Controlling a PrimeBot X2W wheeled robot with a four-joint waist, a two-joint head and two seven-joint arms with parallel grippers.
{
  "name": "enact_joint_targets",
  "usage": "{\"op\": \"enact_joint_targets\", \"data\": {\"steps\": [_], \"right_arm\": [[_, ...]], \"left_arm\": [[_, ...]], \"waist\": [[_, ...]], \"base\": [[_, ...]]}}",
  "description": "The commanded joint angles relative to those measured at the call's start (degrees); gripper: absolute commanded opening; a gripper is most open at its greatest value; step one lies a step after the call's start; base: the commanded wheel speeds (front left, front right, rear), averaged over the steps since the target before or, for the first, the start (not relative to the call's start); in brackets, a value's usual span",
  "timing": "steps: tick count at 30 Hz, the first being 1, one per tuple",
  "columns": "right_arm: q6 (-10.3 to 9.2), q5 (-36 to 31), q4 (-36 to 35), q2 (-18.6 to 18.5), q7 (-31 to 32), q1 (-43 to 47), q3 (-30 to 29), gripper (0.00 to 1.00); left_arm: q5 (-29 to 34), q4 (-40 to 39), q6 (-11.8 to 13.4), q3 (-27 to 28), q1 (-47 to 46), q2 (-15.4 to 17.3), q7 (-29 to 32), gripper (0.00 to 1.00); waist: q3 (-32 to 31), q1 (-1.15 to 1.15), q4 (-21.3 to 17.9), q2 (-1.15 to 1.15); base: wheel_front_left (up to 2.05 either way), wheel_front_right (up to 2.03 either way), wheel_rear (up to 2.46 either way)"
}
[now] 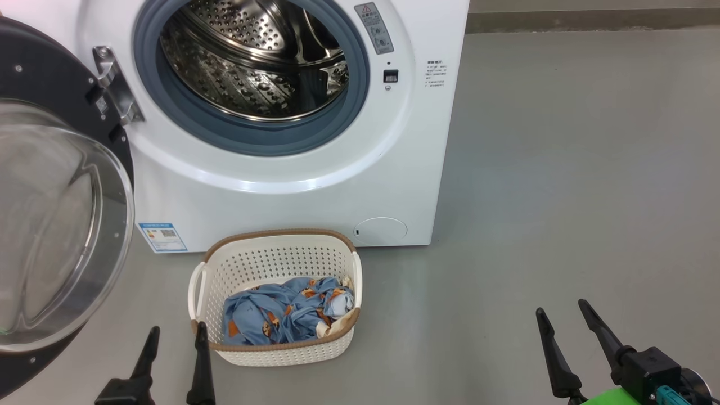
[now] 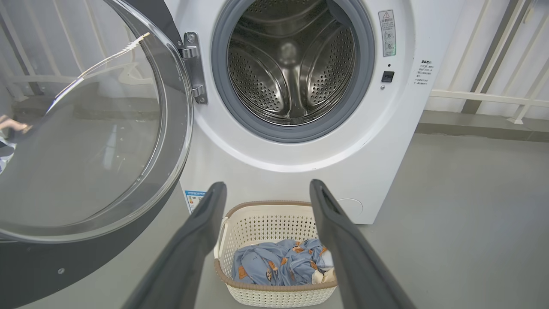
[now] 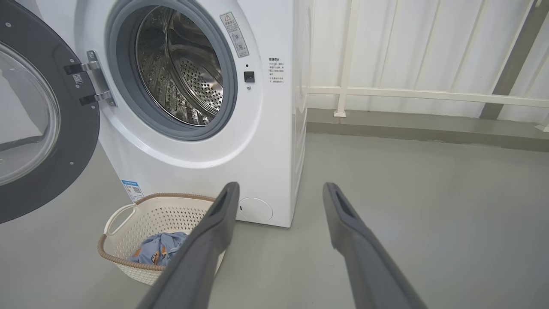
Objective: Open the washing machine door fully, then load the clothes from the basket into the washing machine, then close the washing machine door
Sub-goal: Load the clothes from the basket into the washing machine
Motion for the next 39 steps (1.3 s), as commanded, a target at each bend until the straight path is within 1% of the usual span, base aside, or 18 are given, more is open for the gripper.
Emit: {"op": "enact_joint_targets", "data": {"steps": [1, 4, 11, 17, 22, 39], "right_arm": [[0.35, 0.82, -1.24, -0.28, -0.64, -1.13, 1.55, 1.0], [0.35, 0.79, -1.14, -0.28, -0.72, -1.15, 1.46, 1.0], [0.35, 0.91, -1.09, -0.28, -0.82, -1.35, 1.54, 1.0], [0.35, 0.92, -1.14, -0.28, -0.82, -1.63, 1.56, 1.0], [0.35, 0.96, -1.26, -0.28, -0.82, -1.83, 1.71, 1.0], [0.35, 1.07, -0.8, -0.28, -1.05, -2.52, 1.91, 1.0]], "left_arm": [[0.04, -1.56, 0.73, 1.71, -1.59, 0.9, -0.37, 1.0], [0.33, -1.6, 1.44, 1.79, -1.63, 0.88, -0.92, 1.0], [0.21, -1.51, 1.79, 1.6, -1.83, 1.05, -1.16, 1.0], [0.3, -1.58, 1.51, 1.05, -2.31, 1.56, -1.21, 1.0], [0.06, -1.6, 1.51, 0.89, -2.6, 1.71, -1.38, 1.0], [-0.62, -1.49, 1.37, 0.04, -3.01, 2.23, -1.46, 1.0]], "waist": [[0.06, 0.0, 0.05, 0.0], [0.16, 0.0, 0.14, 0.0], [0.4, 0.0, 0.21, 0.0], [0.88, 0.0, 0.29, 0.0], [1.18, 0.0, 0.31, 0.0], [1.94, 0.0, 0.52, 0.0]], "base": [[0.52, -0.52, 0.0], [0.8, -0.8, 0.0], [1.48, -1.48, 0.0], [1.82, -1.82, 0.0], [1.1, -1.1, 0.0], [0.13, -0.13, 0.0]]}}
